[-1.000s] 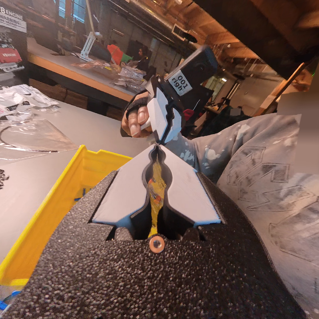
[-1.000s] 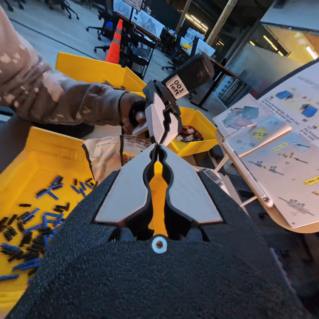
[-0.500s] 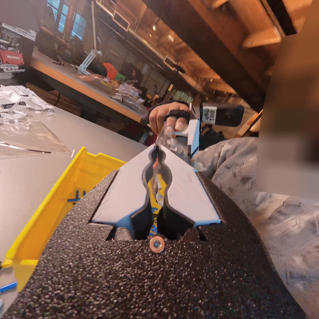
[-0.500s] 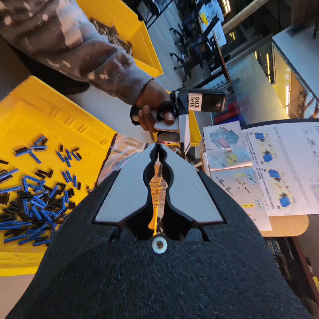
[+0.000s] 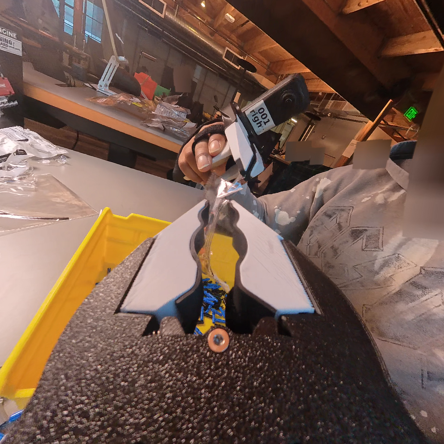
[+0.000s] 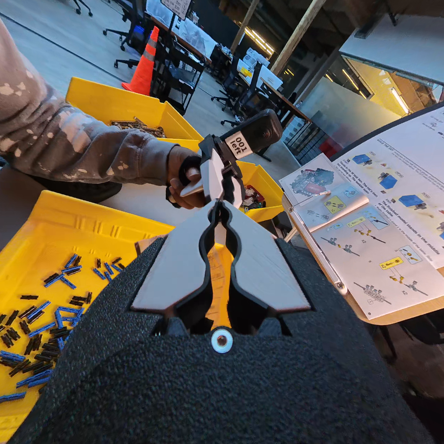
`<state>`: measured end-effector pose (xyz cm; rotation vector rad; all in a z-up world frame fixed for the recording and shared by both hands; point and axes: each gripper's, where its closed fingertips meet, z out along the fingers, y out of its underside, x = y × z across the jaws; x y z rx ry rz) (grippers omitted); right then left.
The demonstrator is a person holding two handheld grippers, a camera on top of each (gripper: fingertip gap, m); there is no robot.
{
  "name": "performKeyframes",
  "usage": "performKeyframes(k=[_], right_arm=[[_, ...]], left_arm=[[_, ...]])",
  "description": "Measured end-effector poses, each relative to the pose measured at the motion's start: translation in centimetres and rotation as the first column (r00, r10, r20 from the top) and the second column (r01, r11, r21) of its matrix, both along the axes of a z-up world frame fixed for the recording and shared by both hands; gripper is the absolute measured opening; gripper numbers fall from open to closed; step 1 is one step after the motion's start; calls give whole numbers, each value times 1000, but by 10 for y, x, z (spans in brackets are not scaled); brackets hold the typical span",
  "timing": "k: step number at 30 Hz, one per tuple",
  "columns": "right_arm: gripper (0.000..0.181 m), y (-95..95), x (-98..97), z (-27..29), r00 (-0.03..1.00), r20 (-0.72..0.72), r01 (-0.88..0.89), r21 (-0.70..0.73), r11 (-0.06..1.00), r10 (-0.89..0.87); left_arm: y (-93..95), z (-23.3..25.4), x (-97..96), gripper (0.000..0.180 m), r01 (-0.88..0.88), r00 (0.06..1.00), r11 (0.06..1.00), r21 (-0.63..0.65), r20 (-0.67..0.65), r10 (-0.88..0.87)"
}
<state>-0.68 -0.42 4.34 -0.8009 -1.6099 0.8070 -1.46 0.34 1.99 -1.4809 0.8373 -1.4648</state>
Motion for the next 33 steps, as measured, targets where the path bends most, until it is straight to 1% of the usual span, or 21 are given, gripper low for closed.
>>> performKeyframes(k=[3, 5, 7, 10, 16, 18, 20, 22, 23, 25, 28, 31, 33], right_arm=[[0, 1, -1, -3, 1000, 20, 4, -15, 1000, -4], [0, 3, -2, -7, 999, 36, 13, -24, 1000, -12], [0, 8, -5, -11, 998, 54, 31, -40, 999, -29], [0, 15, -8, -17, 995, 79, 67, -65, 996, -62], [0, 31, -10, -22, 984, 112, 154, -117, 981, -141], [0, 37, -9, -23, 978, 120, 186, -132, 974, -170], [0, 43, -9, -23, 970, 130, 224, -146, 964, -206], [0, 44, -8, -21, 969, 129, 230, -170, 958, -209], [0, 43, -8, -19, 970, 127, 228, -181, 957, -207], [0, 40, -8, -17, 972, 125, 220, -208, 953, -197], [0, 37, -8, -13, 977, 116, 202, -252, 946, -177], [0, 37, -9, -16, 978, 127, 197, -272, 942, -168], [0, 33, -10, -15, 983, 119, 170, -302, 938, -139]], left_arm=[[0, -4, 9, 42, -18, 999, 999, 35, -43, 19], [1, -11, 17, 49, -47, 993, 994, 96, -104, 57], [1, -20, 25, 49, -59, 981, 990, 131, -175, 81], [11, -31, 32, 45, -128, 946, 969, 211, -269, 183], [25, -39, 31, 45, -216, 866, 918, 334, -369, 338], [33, -43, 26, 41, -252, 807, 876, 412, -410, 425], [41, -43, 20, 33, -281, 746, 819, 500, -423, 514], [47, -41, 14, 24, -304, 693, 758, 577, -412, 591], [48, -38, 12, 19, -317, 683, 735, 599, -394, 615], [51, -29, 8, 12, -362, 680, 700, 616, -340, 650], [48, -20, 10, 11, -379, 692, 668, 640, -284, 664], [43, -24, 19, 14, -326, 712, 672, 665, -294, 637], [37, -29, 27, 23, -280, 745, 708, 648, -318, 586]])
